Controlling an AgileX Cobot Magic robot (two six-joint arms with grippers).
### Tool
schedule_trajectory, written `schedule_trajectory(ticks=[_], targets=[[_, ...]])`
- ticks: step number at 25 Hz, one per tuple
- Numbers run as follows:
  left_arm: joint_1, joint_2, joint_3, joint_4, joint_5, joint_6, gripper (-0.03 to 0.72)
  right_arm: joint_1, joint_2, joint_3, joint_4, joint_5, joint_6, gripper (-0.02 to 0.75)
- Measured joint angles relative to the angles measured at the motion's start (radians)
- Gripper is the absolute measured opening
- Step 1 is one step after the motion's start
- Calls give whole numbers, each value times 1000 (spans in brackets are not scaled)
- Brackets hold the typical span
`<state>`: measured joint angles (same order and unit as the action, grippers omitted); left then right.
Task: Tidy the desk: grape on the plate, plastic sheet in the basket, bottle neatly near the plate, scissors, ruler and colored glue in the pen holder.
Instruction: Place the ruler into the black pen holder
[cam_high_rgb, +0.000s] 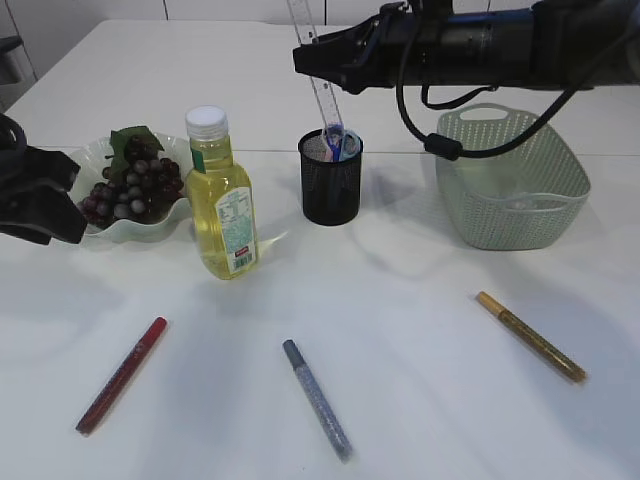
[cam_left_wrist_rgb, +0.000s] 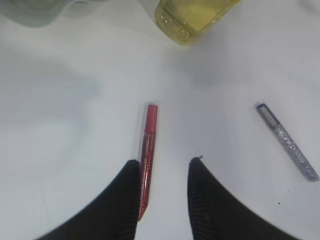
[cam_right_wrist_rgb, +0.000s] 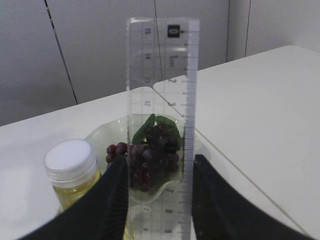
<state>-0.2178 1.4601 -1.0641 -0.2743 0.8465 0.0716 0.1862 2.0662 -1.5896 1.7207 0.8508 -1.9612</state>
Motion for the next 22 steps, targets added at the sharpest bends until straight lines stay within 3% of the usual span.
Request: schedule_trajectory(ticks=[15,22], targets=[[0,0,0,-18,-18,0,239,0,306,-329,48,11,-83,297],[0,0,0,-18,-19,0,239,0,337,-361,48,-12,-85,297]])
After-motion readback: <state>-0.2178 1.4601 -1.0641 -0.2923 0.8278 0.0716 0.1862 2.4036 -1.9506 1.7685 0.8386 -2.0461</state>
